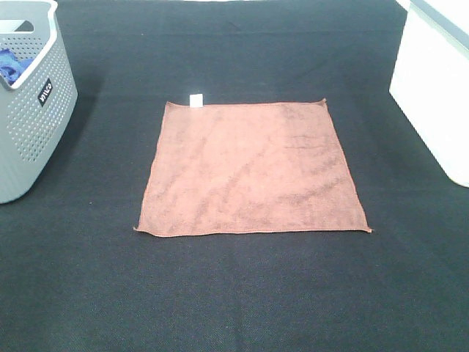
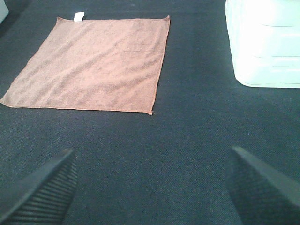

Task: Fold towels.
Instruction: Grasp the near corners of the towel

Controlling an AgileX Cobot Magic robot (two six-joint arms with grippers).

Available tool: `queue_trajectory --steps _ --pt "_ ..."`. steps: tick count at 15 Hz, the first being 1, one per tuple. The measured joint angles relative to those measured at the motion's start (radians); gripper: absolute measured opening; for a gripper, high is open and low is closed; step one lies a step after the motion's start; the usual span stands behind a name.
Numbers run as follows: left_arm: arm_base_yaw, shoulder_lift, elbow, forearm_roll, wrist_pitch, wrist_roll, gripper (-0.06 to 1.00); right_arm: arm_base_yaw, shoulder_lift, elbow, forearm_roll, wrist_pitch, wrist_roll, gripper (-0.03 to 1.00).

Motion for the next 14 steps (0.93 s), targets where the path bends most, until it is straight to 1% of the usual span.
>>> queue_trajectory --steps 2,4,6,8,9,10,11,13,14 --pt "0.000 0.000 -0.003 0.000 -0.003 0.000 0.73 0.000 0.000 0.000 0.000 -0.001 0.000 0.81" --pt "0.000 0.043 -0.014 -0.025 -0.092 0.000 0.73 0.000 0.044 -0.007 0.000 -0.028 0.000 0.80" --pt "0.000 0.125 -0.010 -0.065 -0.228 0.000 0.73 0.000 0.142 -0.008 0.000 -0.101 0.000 0.79" --pt "0.000 0.236 -0.007 -0.159 -0.388 0.000 0.73 0.000 0.266 -0.014 0.006 -0.193 0.000 0.79" --pt "0.000 0.346 -0.007 -0.251 -0.463 0.000 0.73 0.000 0.356 -0.016 0.006 -0.238 0.000 0.78" --pt "0.000 0.417 -0.007 -0.300 -0.491 0.015 0.73 0.000 0.427 -0.016 0.011 -0.255 0.000 0.77" --pt "0.000 0.495 -0.007 -0.344 -0.509 0.054 0.73 0.000 0.491 -0.016 0.020 -0.270 0.000 0.77" --pt "0.000 0.673 -0.007 -0.450 -0.529 0.164 0.73 0.000 0.638 -0.016 0.055 -0.303 0.000 0.77" --pt "0.000 0.773 -0.007 -0.512 -0.531 0.239 0.73 0.000 0.703 -0.016 0.072 -0.334 0.000 0.77"
